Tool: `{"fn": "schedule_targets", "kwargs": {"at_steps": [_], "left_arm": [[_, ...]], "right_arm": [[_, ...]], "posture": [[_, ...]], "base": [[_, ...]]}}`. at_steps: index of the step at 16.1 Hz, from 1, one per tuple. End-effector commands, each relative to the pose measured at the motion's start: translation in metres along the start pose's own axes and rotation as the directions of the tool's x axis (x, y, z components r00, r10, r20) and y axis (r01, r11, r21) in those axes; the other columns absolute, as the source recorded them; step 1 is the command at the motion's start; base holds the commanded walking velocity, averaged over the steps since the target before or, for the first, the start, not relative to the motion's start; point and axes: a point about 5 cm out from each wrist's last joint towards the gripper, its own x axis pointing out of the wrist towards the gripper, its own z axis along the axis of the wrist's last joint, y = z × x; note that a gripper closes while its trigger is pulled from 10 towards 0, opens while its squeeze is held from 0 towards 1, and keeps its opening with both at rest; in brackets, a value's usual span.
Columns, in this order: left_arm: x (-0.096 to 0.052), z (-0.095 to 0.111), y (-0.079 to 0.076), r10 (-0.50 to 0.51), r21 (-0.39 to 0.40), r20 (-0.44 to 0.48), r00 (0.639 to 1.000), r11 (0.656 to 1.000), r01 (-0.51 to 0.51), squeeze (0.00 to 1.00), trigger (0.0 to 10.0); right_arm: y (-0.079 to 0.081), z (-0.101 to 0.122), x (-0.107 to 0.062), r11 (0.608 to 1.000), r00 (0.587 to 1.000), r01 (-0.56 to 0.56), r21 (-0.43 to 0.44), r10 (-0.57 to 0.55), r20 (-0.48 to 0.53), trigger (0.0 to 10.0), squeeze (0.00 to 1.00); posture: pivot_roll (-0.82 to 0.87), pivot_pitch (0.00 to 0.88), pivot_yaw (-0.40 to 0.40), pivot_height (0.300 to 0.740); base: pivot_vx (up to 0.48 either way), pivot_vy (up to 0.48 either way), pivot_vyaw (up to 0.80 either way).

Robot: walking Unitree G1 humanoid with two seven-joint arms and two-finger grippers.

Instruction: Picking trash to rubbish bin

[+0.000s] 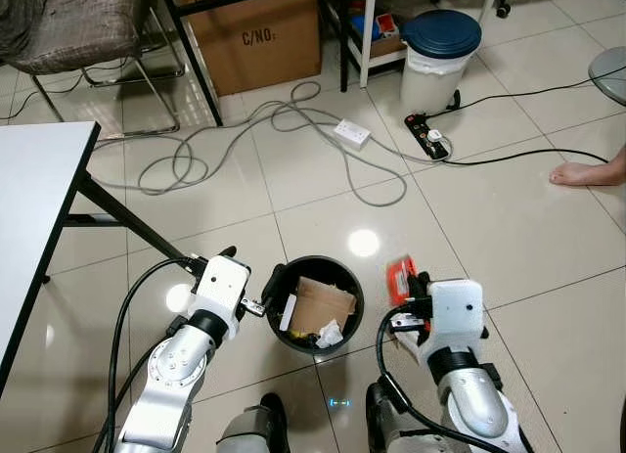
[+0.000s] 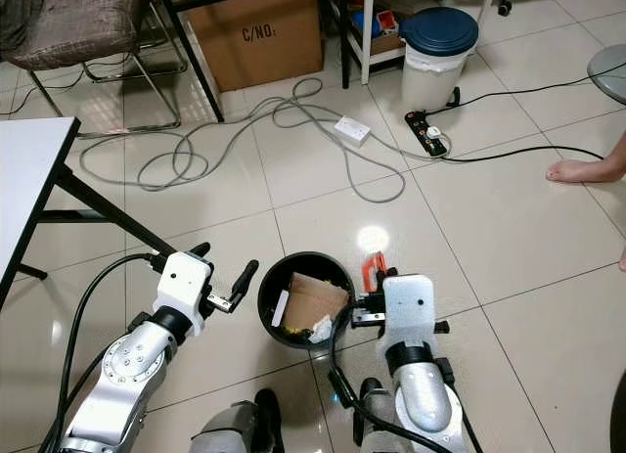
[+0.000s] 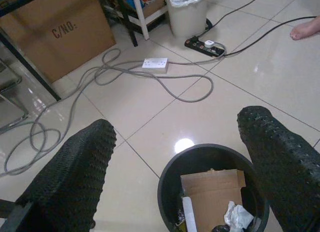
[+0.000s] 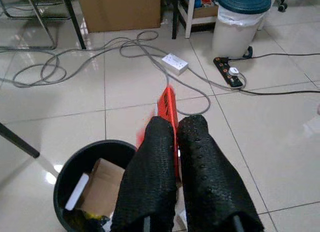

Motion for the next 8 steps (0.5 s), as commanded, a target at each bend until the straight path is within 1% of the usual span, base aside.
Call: {"fn": "schedule_targets", "kwargs": {"at_steps": [1, 2, 3, 5, 7, 8], "left_arm": [[-0.0041, -0.0087, 0.0022, 0.009, 0.001, -0.040, 0.999, 1.000, -0.009, 0.00, 10.0], [-0.0042, -0.0086, 0.0025, 0.009, 0.000, -0.039, 0.999, 1.000, -0.009, 0.00, 10.0], [-0.0041, -0.0087, 0.0025, 0.009, 0.001, -0.040, 0.999, 1.000, -0.009, 0.00, 10.0], [-0.0043, -0.0091, 0.0027, 0.006, 0.003, -0.042, 0.999, 1.000, -0.006, 0.00, 10.0], [-0.0044, -0.0101, 0.0032, 0.003, 0.006, -0.045, 0.999, 1.000, -0.003, 0.00, 10.0], [-0.0042, -0.0101, 0.0032, 0.002, 0.007, -0.045, 0.999, 1.000, -0.002, 0.00, 10.0]], "right_arm": [[-0.0012, 0.0008, -0.0018, 1.000, 1.000, 0.006, 0.005, -0.006, 0.001, 10.0, 0.88], [-0.0021, 0.0013, -0.0008, 1.000, 1.000, 0.014, 0.008, -0.014, 0.002, 10.0, 0.62], [-0.0022, 0.0016, -0.0003, 1.000, 1.000, 0.016, 0.009, -0.016, 0.003, 10.0, 0.62], [-0.0019, 0.0019, 0.0005, 1.000, 1.000, 0.020, 0.011, -0.020, 0.003, 10.0, 0.45], [-0.0016, 0.0014, -0.0003, 1.000, 1.000, 0.021, 0.013, -0.021, 0.002, 10.0, 0.44], [-0.0025, 0.0010, -0.0001, 1.000, 1.000, 0.024, 0.014, -0.024, 0.001, 10.0, 0.35]], "posture": [[-0.10, 0.304, 0.100, 0.740], [-0.10, 0.304, 0.103, 0.740], [-0.10, 0.304, 0.103, 0.740], [-0.10, 0.306, 0.105, 0.740], [-0.10, 0.306, 0.107, 0.740], [-0.10, 0.306, 0.107, 0.740]], "base": [[0.000, 0.000, 0.00], [0.000, 0.000, 0.00], [0.000, 0.000, 0.00], [0.000, 0.000, 0.00], [0.000, 0.000, 0.00], [0.000, 0.000, 0.00]]}}
